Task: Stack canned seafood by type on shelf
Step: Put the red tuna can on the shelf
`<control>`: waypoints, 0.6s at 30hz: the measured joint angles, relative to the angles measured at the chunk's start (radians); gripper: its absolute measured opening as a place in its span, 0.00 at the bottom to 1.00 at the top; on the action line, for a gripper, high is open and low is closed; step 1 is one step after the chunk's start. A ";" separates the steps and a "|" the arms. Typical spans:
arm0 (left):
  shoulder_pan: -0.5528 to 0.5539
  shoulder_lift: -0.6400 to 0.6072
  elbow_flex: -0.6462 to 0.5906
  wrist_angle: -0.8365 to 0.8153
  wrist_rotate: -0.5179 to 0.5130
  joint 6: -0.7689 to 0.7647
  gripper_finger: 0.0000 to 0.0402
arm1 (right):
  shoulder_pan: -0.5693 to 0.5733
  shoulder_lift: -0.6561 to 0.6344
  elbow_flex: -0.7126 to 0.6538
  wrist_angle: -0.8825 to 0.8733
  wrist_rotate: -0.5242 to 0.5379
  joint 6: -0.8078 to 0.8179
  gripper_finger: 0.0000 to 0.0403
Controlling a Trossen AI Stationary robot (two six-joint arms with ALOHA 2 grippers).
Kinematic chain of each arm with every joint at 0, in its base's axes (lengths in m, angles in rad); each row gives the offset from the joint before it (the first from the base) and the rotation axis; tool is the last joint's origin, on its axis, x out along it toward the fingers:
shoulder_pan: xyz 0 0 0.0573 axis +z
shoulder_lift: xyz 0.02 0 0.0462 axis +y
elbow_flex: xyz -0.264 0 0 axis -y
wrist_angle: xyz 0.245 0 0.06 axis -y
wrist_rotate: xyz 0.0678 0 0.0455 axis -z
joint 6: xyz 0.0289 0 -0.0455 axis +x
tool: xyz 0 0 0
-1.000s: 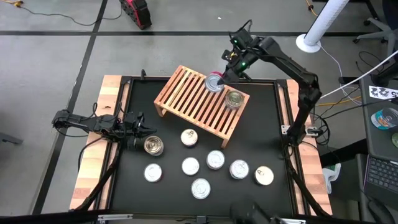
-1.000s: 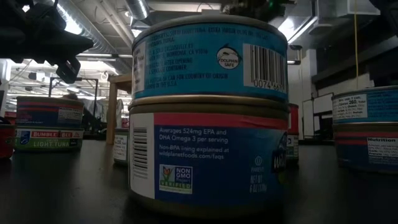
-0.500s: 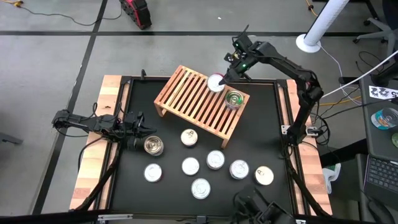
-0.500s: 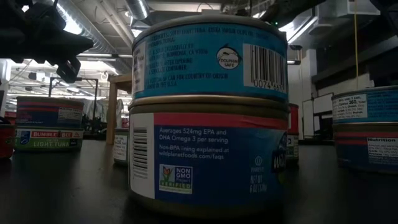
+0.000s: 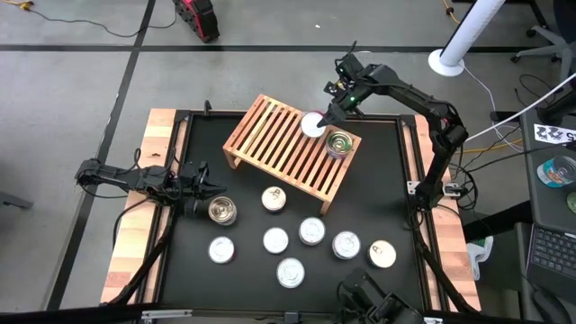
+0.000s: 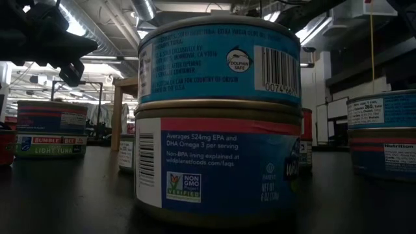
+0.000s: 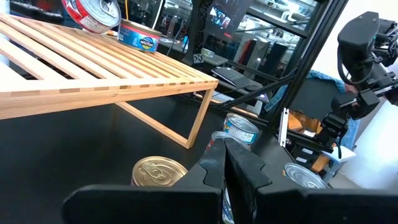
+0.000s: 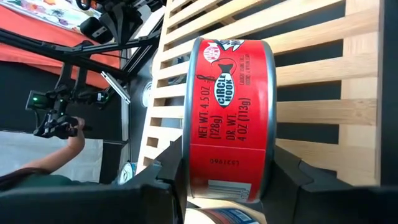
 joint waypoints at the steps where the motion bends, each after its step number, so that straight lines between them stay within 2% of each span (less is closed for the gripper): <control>1: 0.000 0.000 0.000 0.000 0.000 0.000 0.01 | 0.000 0.000 0.000 0.000 0.000 0.001 0.34; 18: 0.000 0.000 0.000 0.000 0.000 0.000 0.01 | 0.018 0.002 0.000 -0.006 -0.009 0.000 0.34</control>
